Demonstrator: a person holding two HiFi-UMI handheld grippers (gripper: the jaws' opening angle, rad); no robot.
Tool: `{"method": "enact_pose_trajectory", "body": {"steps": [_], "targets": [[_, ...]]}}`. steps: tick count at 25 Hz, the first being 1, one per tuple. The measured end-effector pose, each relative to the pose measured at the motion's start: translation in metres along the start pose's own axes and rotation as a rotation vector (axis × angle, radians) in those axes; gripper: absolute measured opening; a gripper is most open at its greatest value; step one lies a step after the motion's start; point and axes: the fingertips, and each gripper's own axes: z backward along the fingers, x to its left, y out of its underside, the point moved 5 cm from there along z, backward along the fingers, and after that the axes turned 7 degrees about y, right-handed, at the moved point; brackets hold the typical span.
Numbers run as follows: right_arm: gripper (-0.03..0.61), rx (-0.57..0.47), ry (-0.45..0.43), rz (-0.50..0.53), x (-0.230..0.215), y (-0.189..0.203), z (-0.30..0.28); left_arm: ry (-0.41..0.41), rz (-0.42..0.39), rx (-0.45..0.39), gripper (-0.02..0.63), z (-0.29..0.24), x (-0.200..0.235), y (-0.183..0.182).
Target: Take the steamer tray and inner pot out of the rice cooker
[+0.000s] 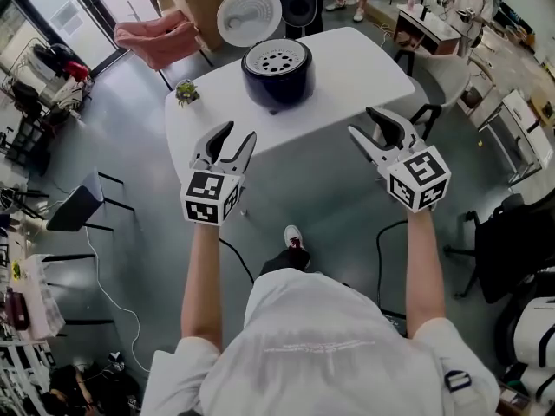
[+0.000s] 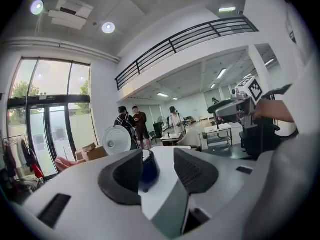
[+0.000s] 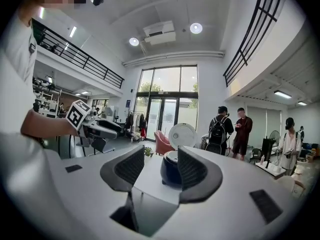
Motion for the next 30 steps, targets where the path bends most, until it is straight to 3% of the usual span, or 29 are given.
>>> {"method": "enact_pose_trajectory", "body": {"steps": [10, 18, 30], "targets": [[0.209, 0.044, -0.003, -0.018, -0.045, 0.026, -0.043, -0.009, 0.038, 0.014, 0.209, -0.057, 0.023, 0.020], [0.209, 0.069, -0.061, -0.005, -0.084, 0.034, -0.120, -0.018, 0.089, 0.042, 0.209, -0.121, 0.065, 0.040], [0.206, 0.101, -0.138, 0.001, -0.142, 0.034, -0.237, 0.018, 0.081, 0.066, 0.209, -0.216, 0.127, 0.034]]}}
